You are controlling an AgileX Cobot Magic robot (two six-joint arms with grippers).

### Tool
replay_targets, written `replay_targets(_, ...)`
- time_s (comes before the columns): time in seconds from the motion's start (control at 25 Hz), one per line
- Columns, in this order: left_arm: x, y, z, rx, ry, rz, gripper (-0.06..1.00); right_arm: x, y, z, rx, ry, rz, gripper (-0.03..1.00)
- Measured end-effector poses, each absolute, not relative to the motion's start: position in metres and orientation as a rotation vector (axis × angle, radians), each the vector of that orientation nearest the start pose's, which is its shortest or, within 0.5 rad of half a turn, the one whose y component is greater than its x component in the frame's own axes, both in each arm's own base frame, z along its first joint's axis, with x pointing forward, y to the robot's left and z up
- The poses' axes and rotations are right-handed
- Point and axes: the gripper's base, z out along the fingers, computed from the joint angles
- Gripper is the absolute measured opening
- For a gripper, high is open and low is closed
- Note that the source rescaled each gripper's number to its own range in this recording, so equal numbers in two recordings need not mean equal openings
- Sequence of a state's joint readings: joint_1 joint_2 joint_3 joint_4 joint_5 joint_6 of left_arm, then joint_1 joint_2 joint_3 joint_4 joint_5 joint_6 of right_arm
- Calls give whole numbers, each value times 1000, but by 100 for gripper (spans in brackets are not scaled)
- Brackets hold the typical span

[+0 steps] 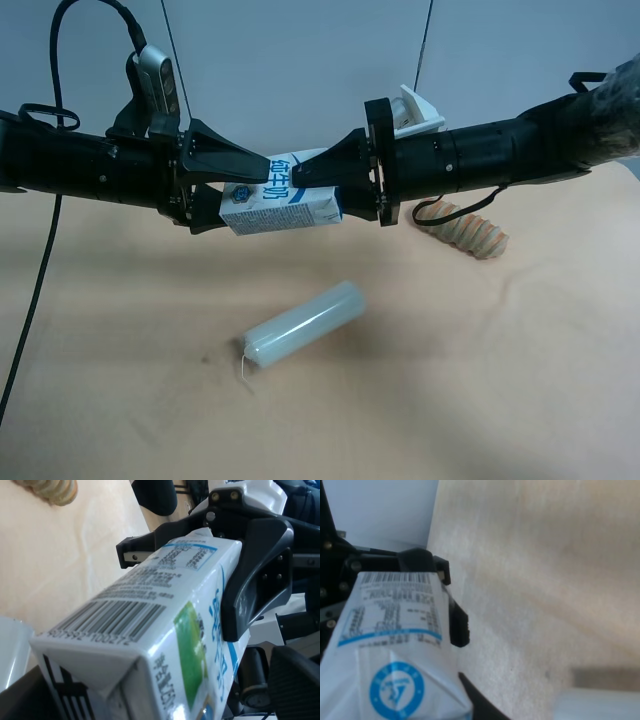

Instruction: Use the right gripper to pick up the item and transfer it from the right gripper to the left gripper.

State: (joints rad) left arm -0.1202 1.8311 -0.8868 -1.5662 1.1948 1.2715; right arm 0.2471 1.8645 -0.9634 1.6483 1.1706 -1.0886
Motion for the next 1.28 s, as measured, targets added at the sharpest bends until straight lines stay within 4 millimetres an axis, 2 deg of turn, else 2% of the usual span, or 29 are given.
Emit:
replay_targets(0.4,301,-122,185,366,2248,-1632,79,305,163,194,-244,2283,1779,0)
replay_targets(1.0,302,-122,186,311,2253,-1654,79,305,163,194,-243,2281,1781,0)
replay_targets(1.28,303,-122,187,281,2257,-1658,71,306,163,195,-229,2271,1788,0)
